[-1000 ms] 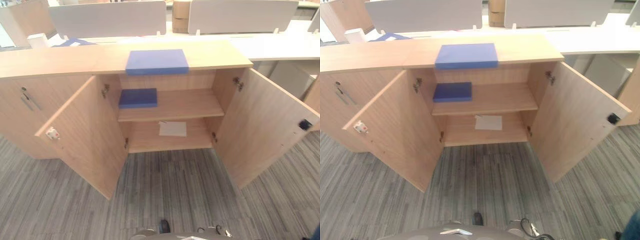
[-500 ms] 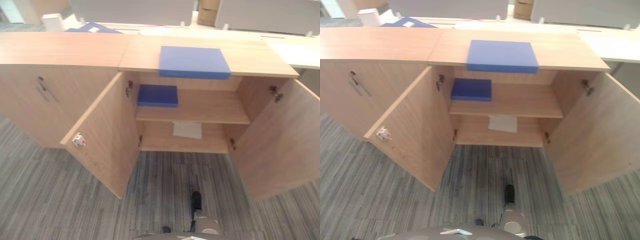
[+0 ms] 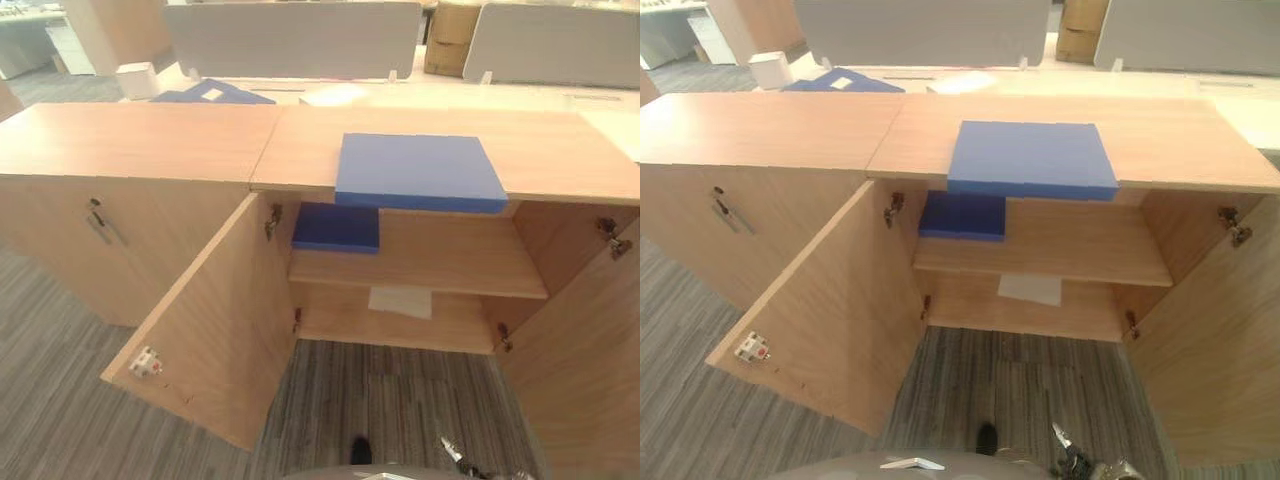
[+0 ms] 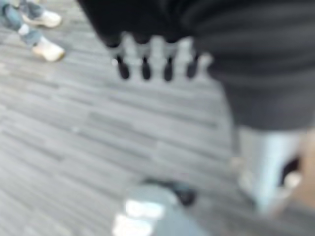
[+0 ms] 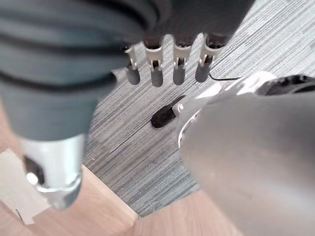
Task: Put the empty folder in the office cabinet
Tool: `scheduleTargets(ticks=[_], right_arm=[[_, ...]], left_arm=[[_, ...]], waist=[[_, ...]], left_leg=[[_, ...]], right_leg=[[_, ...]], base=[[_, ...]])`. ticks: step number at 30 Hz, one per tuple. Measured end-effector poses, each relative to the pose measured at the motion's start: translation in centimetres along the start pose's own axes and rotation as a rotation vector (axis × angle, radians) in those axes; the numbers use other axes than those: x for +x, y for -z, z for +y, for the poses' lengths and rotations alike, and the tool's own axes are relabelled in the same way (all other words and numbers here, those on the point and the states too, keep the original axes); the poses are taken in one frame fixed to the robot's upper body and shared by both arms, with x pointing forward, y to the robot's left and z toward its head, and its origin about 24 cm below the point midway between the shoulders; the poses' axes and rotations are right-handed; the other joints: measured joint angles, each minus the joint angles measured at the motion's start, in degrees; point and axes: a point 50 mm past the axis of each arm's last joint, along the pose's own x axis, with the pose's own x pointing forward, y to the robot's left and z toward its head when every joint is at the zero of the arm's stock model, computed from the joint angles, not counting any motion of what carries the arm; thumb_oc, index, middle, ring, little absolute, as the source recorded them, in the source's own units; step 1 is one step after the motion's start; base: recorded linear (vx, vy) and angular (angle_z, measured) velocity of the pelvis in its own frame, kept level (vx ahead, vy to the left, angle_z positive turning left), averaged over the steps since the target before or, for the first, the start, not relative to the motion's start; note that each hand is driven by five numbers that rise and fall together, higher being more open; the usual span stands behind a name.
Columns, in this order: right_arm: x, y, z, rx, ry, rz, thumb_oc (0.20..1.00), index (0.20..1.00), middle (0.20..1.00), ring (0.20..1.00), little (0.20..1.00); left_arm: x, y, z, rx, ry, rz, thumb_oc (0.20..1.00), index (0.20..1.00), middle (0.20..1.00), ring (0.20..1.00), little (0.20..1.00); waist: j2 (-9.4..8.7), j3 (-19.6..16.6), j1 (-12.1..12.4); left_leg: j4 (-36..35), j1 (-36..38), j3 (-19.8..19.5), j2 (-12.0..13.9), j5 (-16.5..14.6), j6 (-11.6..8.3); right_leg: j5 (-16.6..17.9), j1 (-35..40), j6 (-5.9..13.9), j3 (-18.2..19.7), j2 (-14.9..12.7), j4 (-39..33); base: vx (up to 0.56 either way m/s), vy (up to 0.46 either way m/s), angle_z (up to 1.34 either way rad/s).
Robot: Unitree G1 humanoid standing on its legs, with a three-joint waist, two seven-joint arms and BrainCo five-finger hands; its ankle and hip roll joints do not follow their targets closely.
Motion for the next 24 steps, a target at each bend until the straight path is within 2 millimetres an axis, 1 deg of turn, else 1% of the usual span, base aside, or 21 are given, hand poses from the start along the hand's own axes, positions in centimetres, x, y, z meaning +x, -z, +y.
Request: scheduleTargets(ticks=[1, 2, 3, 4, 5, 7, 8, 9, 11, 12, 14, 16, 19, 20, 21, 24], right_arm=[[0.0, 0.0, 0.0, 0.0, 0.0, 0.0, 1.0, 1.0, 1.0, 1.0, 1.0], [-0.1, -0.1, -0.3, -0.01, 0.018, 0.006, 1.0, 1.0, 1.0, 1.0, 1.0], [-0.2, -0.1, -0.4, -0.011, 0.021, 0.008, 1.0, 1.0, 1.0, 1.0, 1.0], [-0.2, -0.1, -0.4, -0.011, 0.021, 0.008, 1.0, 1.0, 1.0, 1.0, 1.0], [-0.2, 0.3, -0.9, -0.002, 0.046, 0.017, 1.0, 1.0, 1.0, 1.0, 1.0], [-0.5, 0.4, -1.7, 0.002, 0.072, 0.019, 1.0, 1.0, 1.0, 1.0, 1.0], [-0.7, 0.3, -2.1, 0.003, 0.087, 0.019, 1.0, 1.0, 1.0, 1.0, 1.0], [-0.9, 0.2, -2.5, 0.001, 0.104, 0.022, 1.0, 1.0, 1.0, 1.0, 1.0], [-0.9, 0.2, -2.5, 0.0, 0.105, 0.022, 1.0, 1.0, 1.0, 1.0, 1.0], [-0.8, 0.3, -2.5, 0.001, 0.104, 0.028, 1.0, 1.0, 1.0, 1.0, 1.0], [-0.8, 0.5, -2.4, 0.005, 0.105, 0.044, 1.0, 1.0, 1.0, 1.0, 1.0], [-0.8, 0.5, -2.4, 0.005, 0.113, 0.043, 1.0, 1.0, 1.0, 1.0, 1.0], [-0.7, 0.5, -2.3, 0.007, 0.114, 0.045, 1.0, 1.0, 1.0, 1.0, 1.0], [-0.6, 0.6, -2.2, 0.008, 0.112, 0.048, 1.0, 1.0, 1.0, 1.0, 1.0], [-0.6, 0.7, -2.2, 0.008, 0.113, 0.05, 1.0, 1.0, 1.0, 1.0, 1.0], [-0.7, 0.7, -2.5, 0.003, 0.137, 0.053, 1.0, 1.0, 1.0, 1.0, 1.0]], left_arm=[[0.0, 0.0, 0.0, 0.0, 0.0, 0.0, 1.0, 1.0, 1.0, 1.0, 1.0], [0.0, 0.2, 0.0, -0.002, -0.001, 0.009, 1.0, 1.0, 1.0, 1.0, 1.0], [0.0, 0.0, -0.1, -0.002, 0.001, 0.005, 1.0, 1.0, 1.0, 1.0, 1.0], [0.0, 0.0, -0.1, -0.002, 0.001, 0.005, 1.0, 1.0, 1.0, 1.0, 1.0], [0.0, -0.1, -0.1, -0.003, 0.003, 0.004, 1.0, 1.0, 1.0, 1.0, 1.0], [-0.1, -0.4, -0.7, -0.003, 0.018, 0.005, 1.0, 1.0, 1.0, 1.0, 1.0], [-0.1, -0.2, -1.0, -0.013, 0.028, 0.016, 1.0, 1.0, 1.0, 1.0, 1.0], [0.0, 0.3, -1.5, -0.025, 0.044, 0.034, 1.0, 1.0, 1.0, 1.0, 1.0], [0.0, 0.6, -1.6, -0.031, 0.047, 0.048, 1.0, 1.0, 1.0, 1.0, 1.0], [0.0, 0.5, -1.6, -0.031, 0.046, 0.047, 1.0, 1.0, 1.0, 1.0, 1.0], [0.0, 0.4, -1.7, -0.033, 0.05, 0.048, 1.0, 1.0, 1.0, 1.0, 1.0], [-0.1, 0.1, -1.8, -0.034, 0.053, 0.039, 1.0, 1.0, 1.0, 1.0, 1.0], [-0.2, -0.3, -1.9, -0.032, 0.055, 0.029, 1.0, 1.0, 1.0, 1.0, 1.0], [-0.2, -0.3, -1.9, -0.033, 0.055, 0.031, 1.0, 1.0, 1.0, 1.0, 1.0], [-0.2, -0.2, -1.9, -0.033, 0.055, 0.033, 1.0, 1.0, 1.0, 1.0, 1.0], [-0.1, 0.0, -2.1, -0.033, 0.06, 0.046, 1.0, 1.0, 1.0, 1.0, 1.0]], waist=[[0.0, 0.0, 0.0], [1.86, -0.32, -1.92], [2.23, -0.13, -2.0], [2.23, -0.13, -2.0], [2.9, -0.18, -2.32], [2.89, -0.11, -2.02], [2.7, 0.05, -1.97], [2.18, 0.41, -1.17], [2.83, 0.23, -1.15], [2.97, 0.28, -1.08], [2.85, 0.33, -0.94], [2.6, 0.34, -1.08], [2.35, 0.51, -0.97], [1.62, 1.01, -0.97], [1.34, 1.21, -0.9], [1.1, 1.32, -0.77]], left_leg=[[0.0, 0.0, 0.0, 0.0, 0.0, 0.0], [0.21, -0.16, -0.22, 0.85, -1.45, 0.07], [0.48, -0.04, -0.09, 1.15, -2.13, -0.12], [0.48, -0.04, -0.09, 1.15, -2.13, -0.12], [2.42, -0.02, 0.19, 1.52, -2.84, -0.63], [4.76, -0.44, -0.42, 1.02, -1.7, -1.59], [7.3, -1.36, -0.87, -0.18, -0.76, -2.57], [8.58, -2.29, -0.74, -1.16, -0.37, -3.05], [7.08, -2.81, -0.93, -0.46, 1.18, -2.77], [6.38, -2.98, -1.08, -0.1, 2.18, -2.96], [4.09, -3.19, -1.66, 0.63, 4.67, -2.64], [3.67, -2.92, -1.98, 0.55, 4.99, -2.86], [3.91, -3.07, -2.08, 0.43, 4.99, -2.87], [4.15, -3.17, -2.08, 0.42, 4.99, -2.87], [4.28, -3.26, -2.07, 0.46, 4.99, -2.87], [4.6, -3.57, -2.06, 0.59, 5.13, -3.09]], right_leg=[[0.0, 0.0, 0.0, 0.0, 0.0, 0.0], [-0.77, 0.14, 0.57, -0.29, 0.89, 0.87], [-1.48, -0.21, 0.2, -0.31, 1.09, 2.21], [-1.48, -0.21, 0.2, -0.31, 1.09, 2.21], [-5.71, -1.43, 1.06, 0.3, 0.95, 6.97], [-5.16, 0.56, 1.36, 0.39, 0.53, 3.9], [-3.9, 2.32, 1.07, 0.71, -0.52, 1.38], [-3.09, 3.31, 0.08, 1.75, -1.67, 0.2], [-3.37, 3.37, 0.06, 1.62, -1.88, 0.19], [-3.21, 3.35, 0.28, 1.59, -1.86, 0.25], [-3.24, 3.72, 0.55, 1.48, -1.79, 0.26], [-3.98, 3.78, 1.66, 1.51, -1.78, -0.01], [-4.1, 3.94, 1.87, 1.68, -1.91, -0.12], [-4.06, 3.93, 1.93, 1.69, -1.94, -0.12], [-4.06, 3.9, 1.93, 1.69, -1.9, -0.11], [-4.06, 3.64, 1.93, 1.69, -1.78, -0.11]], base=[[0.18, -0.056, -0.11], [0.1, -0.018, 0.08], [0.1, -0.018, 0.08], [0.06, -0.014, -0.2], [0.06, -0.013, -0.1], [0.07, -0.02, 0.01], [0.06, -0.022, -0.17], [0.05, -0.018, -0.19], [0.03, -0.009, -0.08], [0.0, 0.0, 0.0], [0.01, -0.029, -0.03], [0.01, -0.033, 0.09], [0.01, -0.026, 0.03], [0.03, -0.05, 0.0], [0.04, -0.05, 0.02], [0.03, -0.038, 0.02]])
